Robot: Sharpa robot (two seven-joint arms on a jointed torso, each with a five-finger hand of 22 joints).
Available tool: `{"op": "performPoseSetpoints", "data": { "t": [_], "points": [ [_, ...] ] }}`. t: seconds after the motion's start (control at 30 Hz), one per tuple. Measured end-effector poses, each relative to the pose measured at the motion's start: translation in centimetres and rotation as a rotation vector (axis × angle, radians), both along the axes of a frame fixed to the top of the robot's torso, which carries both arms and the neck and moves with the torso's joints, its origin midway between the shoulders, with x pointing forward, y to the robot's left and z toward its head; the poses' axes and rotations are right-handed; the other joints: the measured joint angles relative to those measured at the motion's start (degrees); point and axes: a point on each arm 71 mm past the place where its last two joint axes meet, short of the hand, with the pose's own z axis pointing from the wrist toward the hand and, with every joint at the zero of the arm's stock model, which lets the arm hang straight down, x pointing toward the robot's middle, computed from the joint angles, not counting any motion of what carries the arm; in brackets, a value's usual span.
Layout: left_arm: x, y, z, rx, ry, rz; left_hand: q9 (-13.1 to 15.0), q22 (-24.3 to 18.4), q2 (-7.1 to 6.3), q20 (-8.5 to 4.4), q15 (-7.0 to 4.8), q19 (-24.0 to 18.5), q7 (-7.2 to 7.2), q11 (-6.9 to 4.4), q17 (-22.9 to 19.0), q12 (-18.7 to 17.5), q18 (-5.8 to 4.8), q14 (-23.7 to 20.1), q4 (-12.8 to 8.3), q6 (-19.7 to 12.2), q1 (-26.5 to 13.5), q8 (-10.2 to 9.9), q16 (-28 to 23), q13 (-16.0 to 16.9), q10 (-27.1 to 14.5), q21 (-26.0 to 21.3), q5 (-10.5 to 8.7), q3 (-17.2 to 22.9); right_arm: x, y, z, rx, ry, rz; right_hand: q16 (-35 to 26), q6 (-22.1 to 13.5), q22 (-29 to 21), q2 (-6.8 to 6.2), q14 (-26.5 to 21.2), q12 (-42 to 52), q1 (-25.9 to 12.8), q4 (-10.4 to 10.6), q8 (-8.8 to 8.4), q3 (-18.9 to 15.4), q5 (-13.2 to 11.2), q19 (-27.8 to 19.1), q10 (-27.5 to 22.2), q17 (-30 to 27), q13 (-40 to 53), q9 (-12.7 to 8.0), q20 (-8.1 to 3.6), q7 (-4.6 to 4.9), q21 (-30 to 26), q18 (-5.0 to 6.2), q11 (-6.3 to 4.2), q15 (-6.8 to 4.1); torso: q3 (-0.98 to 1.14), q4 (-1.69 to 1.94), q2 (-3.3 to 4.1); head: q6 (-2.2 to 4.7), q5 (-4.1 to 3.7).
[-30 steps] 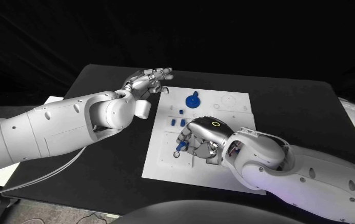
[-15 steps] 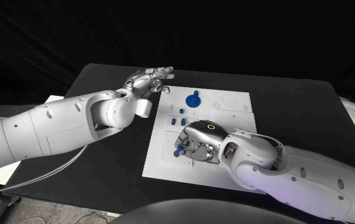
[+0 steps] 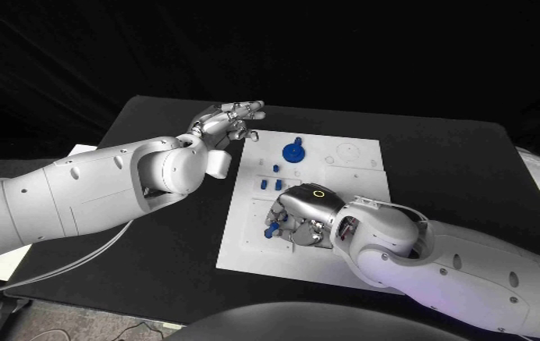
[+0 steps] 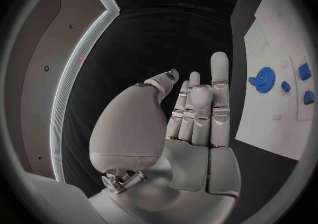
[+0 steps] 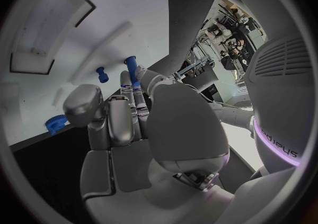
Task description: Assemble the parts on the task board
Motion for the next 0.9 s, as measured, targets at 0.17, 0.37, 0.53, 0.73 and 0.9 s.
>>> {"op": "performPoseSetpoints", "data": {
  "t": [0.17,0.37,0.53,0.73,0.9],
  "points": [
    [-0.01,-0.02,0.0,0.0,0.0,-0.001,0.0,0.0,0.0,0.0,0.0,0.0,0.0,0.0,0.0,0.0,0.0,0.0,0.0,0.0,0.0,0.0,0.0,0.0,0.0,0.0,0.0,0.0,-0.11,0.37,-0.1,-0.018,-0.012,0.007,0.0,0.0,-0.2,0.0,0.0,-0.5,0.0,0.0,-0.22,0.0,0.0,0.0,0.0,-0.2,0.0,0.0,0.0,0.15,0.0,0.0,0.01,0.0,-0.03,0.01,0.0,-0.1,-0.03],
    [-0.03,-0.01,0.01,0.0,0.001,-0.001,0.0,0.0,0.0,0.0,0.0,0.0,0.0,0.0,0.0,0.0,0.0,0.0,0.0,0.0,0.0,0.0,0.0,0.0,0.0,0.0,0.0,0.0,-0.24,0.86,-0.11,-0.033,-0.032,0.015,0.0,-0.6,-0.2,-0.63,0.0,-1.4,-0.6,-0.1,-0.55,-0.1,0.1,0.0,-0.6,-0.3,0.1,-0.1,0.02,0.82,0.0,0.0,0.85,0.0,-0.03,0.03,-0.02,-0.24,0.02],
    [-0.04,0.0,0.01,0.0,0.001,-0.002,0.0,0.0,0.0,0.0,0.0,0.0,0.0,0.0,0.0,0.0,0.0,0.0,0.0,0.0,0.0,0.0,0.0,0.0,0.0,0.0,0.0,0.0,-0.34,1.01,-0.31,-0.043,-0.042,0.017,-0.4,-4.1,-1.4,-2.51,0.0,-2.5,-2.5,0.1,-1.21,-0.6,0.4,-0.9,-6.0,-1.3,-0.3,-1.0,0.91,1.79,-0.7,0.0,2.11,1.46,-0.03,0.03,-0.04,-0.29,0.07],
    [-0.05,0.03,0.01,0.0,0.001,-0.002,0.0,0.0,0.0,0.0,0.0,0.0,0.0,0.0,0.0,0.0,0.0,0.0,0.0,0.0,0.0,0.0,0.0,0.0,0.0,0.0,0.0,0.0,-0.29,0.96,-0.32,-0.041,-0.055,0.01,-1.6,-8.8,-5.4,-3.82,0.0,-2.2,-3.8,-0.1,-1.21,-4.6,0.4,-2.2,-13.5,-3.4,0.0,-1.7,2.23,2.48,-3.7,0.93,3.13,2.07,-0.03,0.01,-0.05,-0.27,0.08],
    [-0.06,0.05,0.01,0.0,0.002,-0.002,0.0,0.0,0.0,0.0,0.0,0.0,0.0,0.0,0.0,0.0,0.01,0.0,0.0,0.0,0.0,0.0,0.0,0.0,0.0,0.0,0.0,0.0,-0.32,0.74,-0.04,-0.018,-0.074,-0.001,-2.0,-9.6,-6.3,-4.09,0.0,-0.8,-3.6,0.3,-1.21,-8.5,0.4,-2.7,-14.5,-4.2,0.2,-1.6,2.06,2.23,-4.3,0.91,2.97,2.07,-0.01,0.01,-0.05,-0.14,-0.05]
  ]
}}
